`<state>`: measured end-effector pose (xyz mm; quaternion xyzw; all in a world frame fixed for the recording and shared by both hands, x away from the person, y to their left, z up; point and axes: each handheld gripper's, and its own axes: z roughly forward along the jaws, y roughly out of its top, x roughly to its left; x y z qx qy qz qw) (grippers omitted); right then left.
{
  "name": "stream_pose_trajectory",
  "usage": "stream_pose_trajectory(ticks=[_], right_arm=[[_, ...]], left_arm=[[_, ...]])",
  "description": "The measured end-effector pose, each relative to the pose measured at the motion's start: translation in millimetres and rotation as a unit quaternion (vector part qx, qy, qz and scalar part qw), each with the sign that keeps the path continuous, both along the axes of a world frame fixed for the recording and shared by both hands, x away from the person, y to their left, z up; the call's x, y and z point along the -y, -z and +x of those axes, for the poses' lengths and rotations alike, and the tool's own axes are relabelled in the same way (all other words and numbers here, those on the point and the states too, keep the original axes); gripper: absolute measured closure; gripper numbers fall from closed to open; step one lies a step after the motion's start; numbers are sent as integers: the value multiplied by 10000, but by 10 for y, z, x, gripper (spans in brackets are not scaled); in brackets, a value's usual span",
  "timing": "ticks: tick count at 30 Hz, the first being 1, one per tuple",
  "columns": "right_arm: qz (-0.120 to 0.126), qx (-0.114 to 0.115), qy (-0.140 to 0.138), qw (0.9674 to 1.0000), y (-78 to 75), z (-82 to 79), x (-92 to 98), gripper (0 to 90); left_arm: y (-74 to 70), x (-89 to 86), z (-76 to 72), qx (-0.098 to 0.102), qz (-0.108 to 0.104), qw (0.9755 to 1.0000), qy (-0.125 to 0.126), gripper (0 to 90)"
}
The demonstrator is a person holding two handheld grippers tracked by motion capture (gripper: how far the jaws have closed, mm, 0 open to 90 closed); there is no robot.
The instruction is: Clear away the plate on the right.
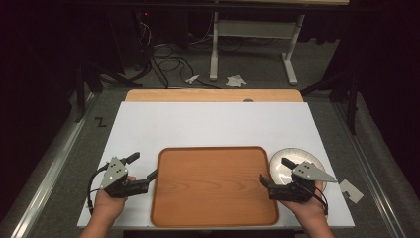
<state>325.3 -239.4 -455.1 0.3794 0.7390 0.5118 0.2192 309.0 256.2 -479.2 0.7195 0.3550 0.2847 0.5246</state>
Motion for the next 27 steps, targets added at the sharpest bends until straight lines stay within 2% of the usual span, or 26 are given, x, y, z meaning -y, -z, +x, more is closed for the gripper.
stream_pose_trajectory(ticks=[7,10,12,15,18,21,27], right_arm=[[-2,-23,-19,10000,7,2,-5,1],[-1,-103,-28,9999,13,6,-4,1],[0,-129,-35,9999,19,12,-2,1],[19,-116,-26,9999,18,11,9,1],[64,-230,-9,9997,16,18,28,1],[113,-230,20,9997,10,23,58,1],[241,-260,135,9993,-9,29,132,1]], left_arm=[[-12,-19,-2,-4,-40,10000,-19,159],[-23,-23,-8,22,-32,10000,-29,160],[-29,-34,-19,122,-63,9999,-44,161],[-38,-58,-23,156,-144,9997,-103,161],[-35,-85,-34,244,-178,9995,-17,161],[-36,-93,-46,350,-203,9992,-5,161],[-29,-88,-38,318,-186,9993,5,161]])
